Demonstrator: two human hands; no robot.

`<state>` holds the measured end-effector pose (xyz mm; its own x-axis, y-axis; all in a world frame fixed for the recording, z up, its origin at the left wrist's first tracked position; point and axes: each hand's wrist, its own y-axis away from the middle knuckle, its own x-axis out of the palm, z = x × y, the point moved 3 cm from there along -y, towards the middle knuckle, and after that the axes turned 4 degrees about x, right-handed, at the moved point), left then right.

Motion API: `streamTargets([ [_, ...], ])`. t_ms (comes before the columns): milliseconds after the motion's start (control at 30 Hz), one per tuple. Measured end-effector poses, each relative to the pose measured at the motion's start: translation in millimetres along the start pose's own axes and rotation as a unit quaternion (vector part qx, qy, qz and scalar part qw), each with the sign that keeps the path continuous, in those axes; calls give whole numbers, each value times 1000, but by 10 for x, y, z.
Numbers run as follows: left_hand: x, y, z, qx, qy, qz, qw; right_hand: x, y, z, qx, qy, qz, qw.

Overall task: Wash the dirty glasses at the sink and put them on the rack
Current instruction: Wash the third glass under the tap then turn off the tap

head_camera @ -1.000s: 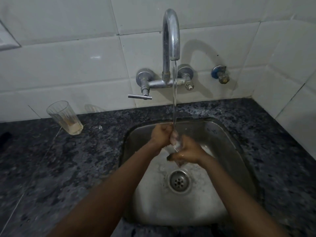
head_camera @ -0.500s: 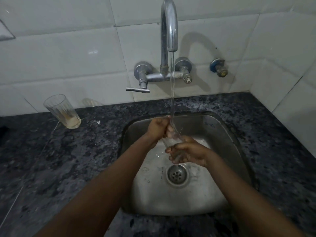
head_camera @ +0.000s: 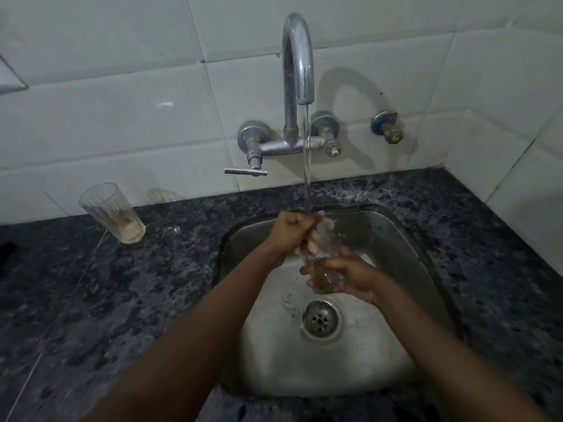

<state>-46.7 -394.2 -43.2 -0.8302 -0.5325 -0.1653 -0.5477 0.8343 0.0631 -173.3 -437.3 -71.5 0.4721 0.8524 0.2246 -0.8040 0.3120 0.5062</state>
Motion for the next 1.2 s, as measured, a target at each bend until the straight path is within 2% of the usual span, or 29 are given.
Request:
streamTargets([
  [33,2,-57,-7,4,-41,-10,999,29,-19,-4,-19,35,-50,998],
  [67,13,-89,-17,1,-90,-27,996,49,-44,-7,-44,140,-132,980],
  [100,26,-125,2,-9,-132,-44,990,79,-67,-2,-71,315,-219,921],
  [133,44,-144,36,-22,-146,-63,987,145,-68,8,-83,496,-285,816],
  [167,54,-151,70,-31,-135,-84,987,190,-75,14,-106,604,-321,722],
  [200,45,-141,86,-27,-113,-103,988,200,-81,40,-120,631,-321,696],
  [233,24,-129,89,-9,-90,-116,989,160,-94,73,-119,612,-291,726],
  [267,-2,-109,83,7,-61,-115,991,100,-75,125,-111,518,-226,817],
  [300,-22,-86,78,15,-25,-100,995,45,-47,168,-84,364,-147,916],
  [333,-34,-53,63,17,15,-77,997,23,-15,179,-37,205,-53,977],
  [367,-33,-29,49,19,37,-58,997,20,25,162,1,99,8,995],
  [400,-26,-15,30,22,34,-48,998,9,25,140,16,42,29,999],
  [433,-18,-27,15,25,5,-49,998,26,36,129,18,36,21,999],
  [467,-10,-63,12,25,-41,-54,997,63,21,109,6,63,-18,998],
  [500,5,-91,5,18,-99,-54,993,86,4,102,-15,148,-87,985],
  [533,23,-103,0,4,-148,-52,988,106,-21,110,-37,290,-160,943],
  [567,36,-108,9,-20,-169,-54,984,139,-36,117,-58,447,-226,864],
  [600,45,-111,47,-42,-149,-58,986,165,-43,122,-81,552,-280,781],
  [633,58,-99,78,-51,-94,-65,992,157,-43,130,-99,588,-307,742],
  [667,58,-87,113,-49,-27,-83,995,118,-43,141,-107,577,-316,746],
  [700,44,-73,127,-43,36,-112,992,64,-48,147,-106,548,-319,766],
  [767,-50,-71,145,-48,144,-175,973,-58,-108,105,-100,493,-321,802],
  [833,-159,-67,188,-59,210,-197,956,-107,-162,24,-121,452,-310,827],
  [1000,-287,34,336,-85,163,-200,963,-77,-250,27,-190,351,-296,868],
  [1100,-250,66,343,-101,125,-146,976,-51,-317,99,-188,312,-272,891],
  [1200,-219,108,295,-76,101,-110,986,-29,-357,92,-160,237,-221,932],
])
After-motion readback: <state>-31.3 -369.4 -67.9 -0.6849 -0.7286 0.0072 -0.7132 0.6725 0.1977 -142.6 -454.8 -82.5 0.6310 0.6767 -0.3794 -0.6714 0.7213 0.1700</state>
